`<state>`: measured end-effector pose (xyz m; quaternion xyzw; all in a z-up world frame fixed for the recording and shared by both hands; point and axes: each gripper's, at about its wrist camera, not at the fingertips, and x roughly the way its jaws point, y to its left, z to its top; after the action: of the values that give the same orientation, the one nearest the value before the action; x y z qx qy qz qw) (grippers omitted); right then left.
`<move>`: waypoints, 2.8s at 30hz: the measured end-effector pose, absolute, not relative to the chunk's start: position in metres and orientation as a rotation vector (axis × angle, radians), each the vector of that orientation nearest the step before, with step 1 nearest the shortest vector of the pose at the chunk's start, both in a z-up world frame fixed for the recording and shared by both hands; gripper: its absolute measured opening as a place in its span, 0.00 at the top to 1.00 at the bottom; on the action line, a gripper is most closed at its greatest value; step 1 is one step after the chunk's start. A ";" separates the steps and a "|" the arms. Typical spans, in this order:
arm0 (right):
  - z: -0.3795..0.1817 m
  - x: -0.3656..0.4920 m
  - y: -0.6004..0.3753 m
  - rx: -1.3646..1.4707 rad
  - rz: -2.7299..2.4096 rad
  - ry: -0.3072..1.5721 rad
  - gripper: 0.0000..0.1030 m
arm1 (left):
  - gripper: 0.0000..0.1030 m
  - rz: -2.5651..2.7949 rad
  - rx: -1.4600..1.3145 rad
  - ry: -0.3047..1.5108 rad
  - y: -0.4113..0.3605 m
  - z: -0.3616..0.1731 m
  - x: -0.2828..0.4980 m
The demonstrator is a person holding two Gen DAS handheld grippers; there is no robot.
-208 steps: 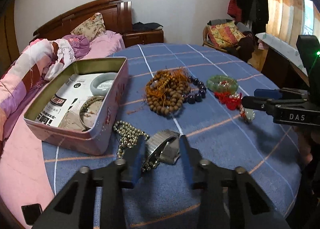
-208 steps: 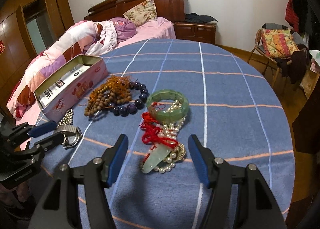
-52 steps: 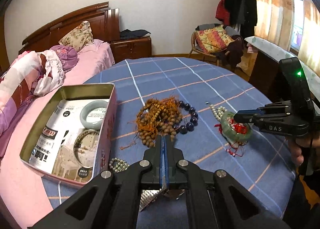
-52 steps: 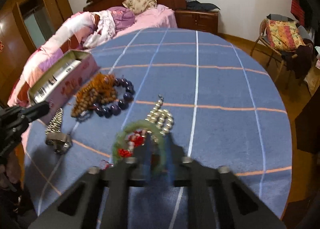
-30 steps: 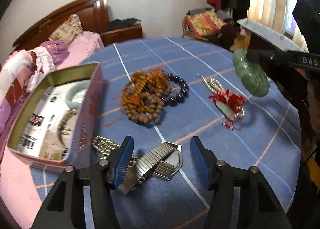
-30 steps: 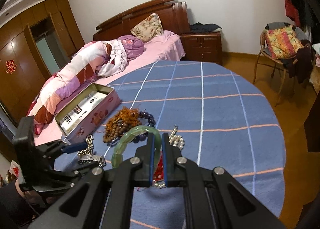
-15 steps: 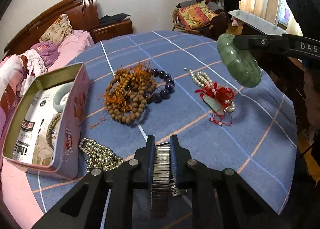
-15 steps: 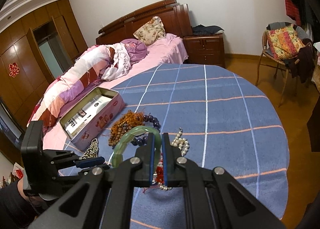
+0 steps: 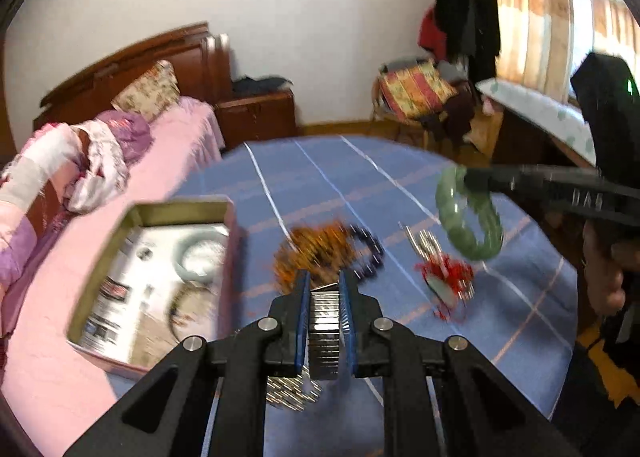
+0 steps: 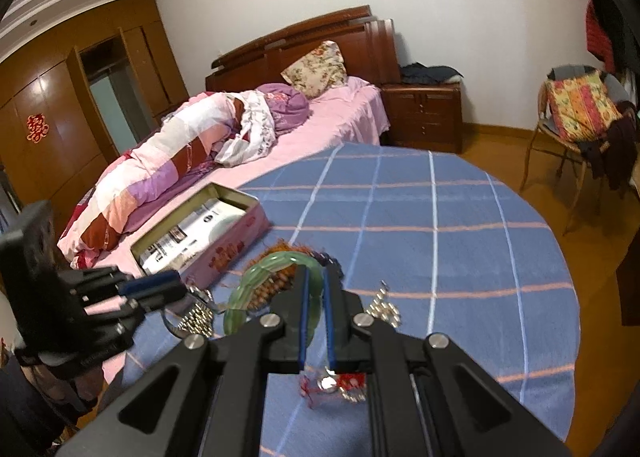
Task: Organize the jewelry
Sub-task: 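Carry the green bangle and silver watch band over the pink tin with both grippers, then open both grippers to drop the bangle and watch band into the tin, then grasp the silver studded strip on the tablecloth with the left gripper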
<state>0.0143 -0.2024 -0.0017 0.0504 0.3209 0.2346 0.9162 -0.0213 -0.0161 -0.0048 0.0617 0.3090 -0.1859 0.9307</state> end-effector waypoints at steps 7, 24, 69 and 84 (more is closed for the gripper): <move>0.012 0.040 -0.154 0.043 0.562 0.653 0.91 | 0.86 -0.258 0.100 0.562 0.028 0.018 0.002; -0.004 0.095 -0.029 -0.078 0.708 0.712 0.91 | 0.86 -0.074 0.043 0.627 0.104 -0.022 0.053; -0.065 0.026 -0.220 0.110 0.343 0.849 0.46 | 0.22 -0.188 0.146 0.600 0.003 -0.041 -0.042; -0.071 0.009 -0.233 0.101 0.339 0.821 0.47 | 0.54 -0.213 0.209 0.856 -0.037 -0.091 -0.023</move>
<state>0.0089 -0.2327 -0.0706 0.0491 0.3968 0.1641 0.9018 -0.0228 -0.0366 -0.0912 0.1009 0.4136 -0.1029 0.8990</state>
